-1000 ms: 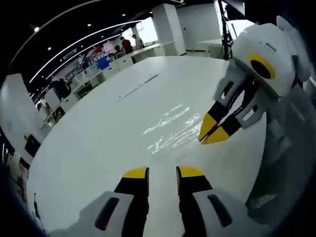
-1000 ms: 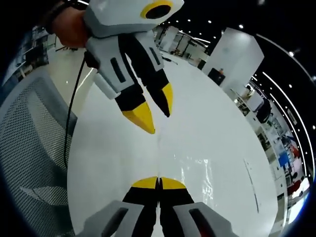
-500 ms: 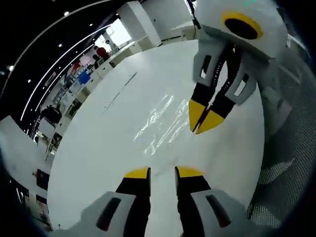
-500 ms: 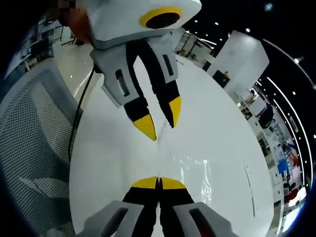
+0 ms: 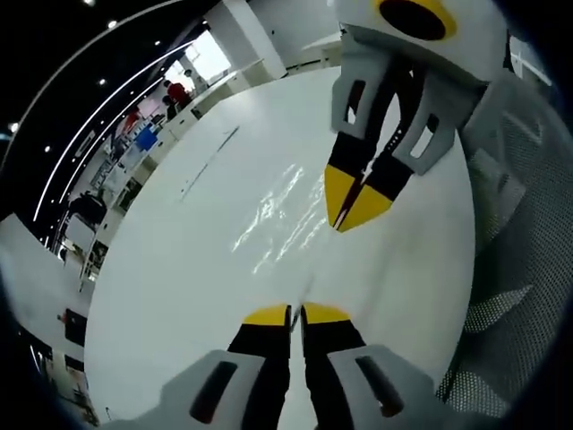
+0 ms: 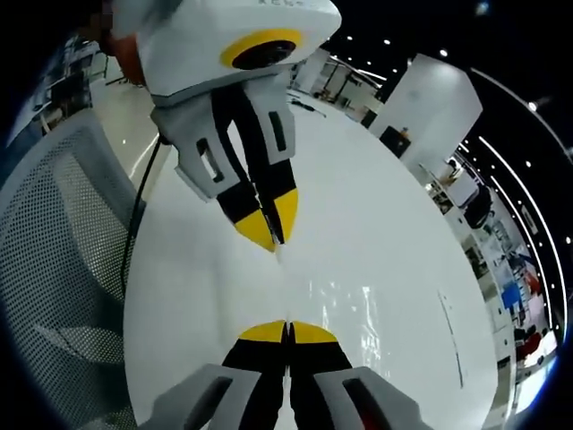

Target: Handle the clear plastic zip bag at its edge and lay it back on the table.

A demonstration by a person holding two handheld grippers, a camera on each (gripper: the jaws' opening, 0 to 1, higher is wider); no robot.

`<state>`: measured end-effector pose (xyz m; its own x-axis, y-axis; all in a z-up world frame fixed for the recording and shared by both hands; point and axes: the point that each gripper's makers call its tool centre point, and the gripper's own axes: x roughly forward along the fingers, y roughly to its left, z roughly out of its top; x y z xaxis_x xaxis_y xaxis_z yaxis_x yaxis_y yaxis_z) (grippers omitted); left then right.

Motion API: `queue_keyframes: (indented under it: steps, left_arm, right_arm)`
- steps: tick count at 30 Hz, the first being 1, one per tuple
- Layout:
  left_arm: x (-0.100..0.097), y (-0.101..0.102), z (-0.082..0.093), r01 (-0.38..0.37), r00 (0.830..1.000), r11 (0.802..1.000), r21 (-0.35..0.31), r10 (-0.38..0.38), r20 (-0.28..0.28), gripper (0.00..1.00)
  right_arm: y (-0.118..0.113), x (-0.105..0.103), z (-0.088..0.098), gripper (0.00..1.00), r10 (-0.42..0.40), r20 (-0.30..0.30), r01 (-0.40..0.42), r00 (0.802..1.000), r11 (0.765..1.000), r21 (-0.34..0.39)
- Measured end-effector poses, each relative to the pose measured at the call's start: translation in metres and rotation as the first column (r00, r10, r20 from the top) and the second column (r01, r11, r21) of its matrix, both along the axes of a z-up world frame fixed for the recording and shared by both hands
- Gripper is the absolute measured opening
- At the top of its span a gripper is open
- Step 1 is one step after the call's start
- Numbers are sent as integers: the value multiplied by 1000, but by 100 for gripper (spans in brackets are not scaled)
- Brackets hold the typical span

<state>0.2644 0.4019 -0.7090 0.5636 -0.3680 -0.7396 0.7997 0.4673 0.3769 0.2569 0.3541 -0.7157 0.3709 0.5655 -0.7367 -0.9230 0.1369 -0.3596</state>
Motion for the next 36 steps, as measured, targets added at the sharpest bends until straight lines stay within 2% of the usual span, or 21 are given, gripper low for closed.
queue_keyframes:
  steps: [10, 13, 16, 22, 36]
  left_arm:
    - [-3, -3, 0, -4, 1000, 1000, -21, 4, -7, 0]
    - [-3, -3, -1, 16, 1000, 1000, -13, -16, -7, 0]
    - [-4, -4, -2, 31, 1000, 1000, -4, -31, -5, 0]
    - [-5, -6, -3, 47, 999, 999, 1, -47, -3, 0]
    - [-8, -11, -3, 88, 996, 996, 12, -88, 1, 0]
  right_arm:
    - [-3, 4, -3, 0, -28, -10, 28, 1000, 1000, 3]
    - [-2, 3, -1, 7, -26, -14, 26, 1000, 999, 25]
    - [4, -1, 6, 8, -3, -5, 3, 1000, 998, 64]
    - [13, -8, 12, 12, 29, -26, -26, 999, 995, 99]
    - [33, -18, 22, 10, 103, -7, -101, 995, 989, 107]
